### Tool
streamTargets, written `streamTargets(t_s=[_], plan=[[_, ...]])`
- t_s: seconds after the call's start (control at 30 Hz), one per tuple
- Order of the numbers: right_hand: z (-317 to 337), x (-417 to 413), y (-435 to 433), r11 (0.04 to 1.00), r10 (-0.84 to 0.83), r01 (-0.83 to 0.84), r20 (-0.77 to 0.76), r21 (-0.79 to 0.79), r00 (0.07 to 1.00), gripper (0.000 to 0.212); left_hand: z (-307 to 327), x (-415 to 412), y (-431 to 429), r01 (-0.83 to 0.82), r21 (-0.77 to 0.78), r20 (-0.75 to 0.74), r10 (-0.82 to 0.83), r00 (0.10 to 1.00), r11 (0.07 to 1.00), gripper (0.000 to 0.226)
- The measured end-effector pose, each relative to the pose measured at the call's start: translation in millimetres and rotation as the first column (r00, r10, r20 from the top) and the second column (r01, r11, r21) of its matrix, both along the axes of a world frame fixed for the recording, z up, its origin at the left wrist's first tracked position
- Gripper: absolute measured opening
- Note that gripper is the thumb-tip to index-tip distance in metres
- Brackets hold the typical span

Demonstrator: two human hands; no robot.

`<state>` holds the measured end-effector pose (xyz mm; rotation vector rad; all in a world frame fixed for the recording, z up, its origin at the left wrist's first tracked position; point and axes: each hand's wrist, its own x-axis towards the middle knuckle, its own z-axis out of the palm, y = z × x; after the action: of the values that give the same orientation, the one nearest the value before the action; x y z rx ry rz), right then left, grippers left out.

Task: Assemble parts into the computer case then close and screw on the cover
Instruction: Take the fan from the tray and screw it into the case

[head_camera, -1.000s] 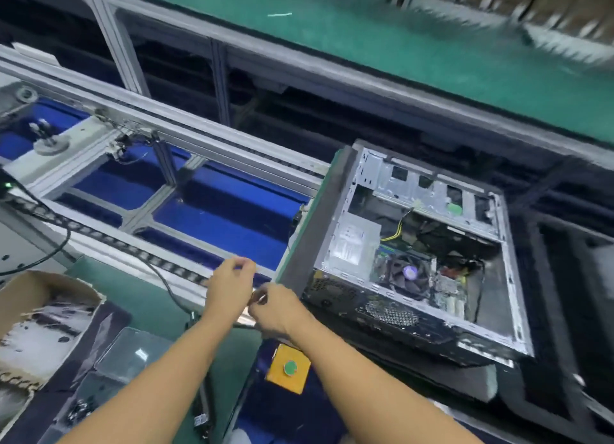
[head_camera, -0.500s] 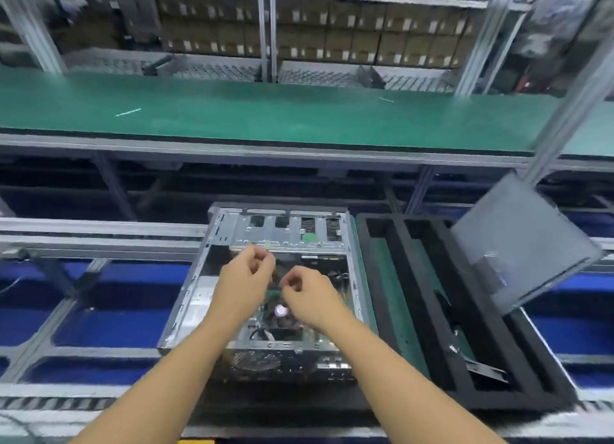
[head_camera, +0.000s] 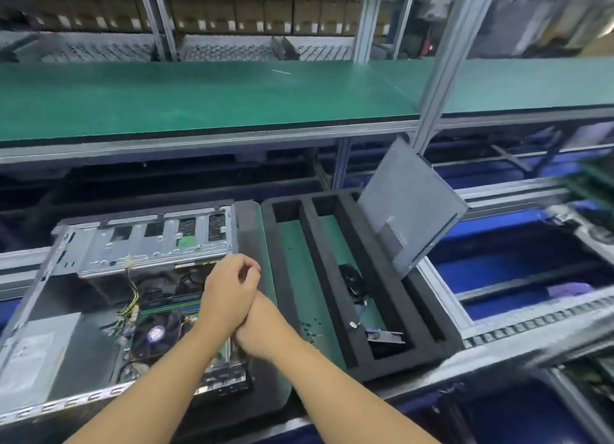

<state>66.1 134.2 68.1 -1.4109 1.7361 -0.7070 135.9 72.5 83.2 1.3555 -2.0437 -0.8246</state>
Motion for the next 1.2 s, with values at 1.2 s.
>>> streamTargets(t_s=[1.2], plan=[[-107.2, -232.3, 104.7, 0.873, 0.097, 0.271, -0.688, 0.406, 0.719, 0.041, -105.8, -152.4, 36.3, 0.365, 0.506, 0.222, -0.527, 0.820, 0.781, 0.027]])
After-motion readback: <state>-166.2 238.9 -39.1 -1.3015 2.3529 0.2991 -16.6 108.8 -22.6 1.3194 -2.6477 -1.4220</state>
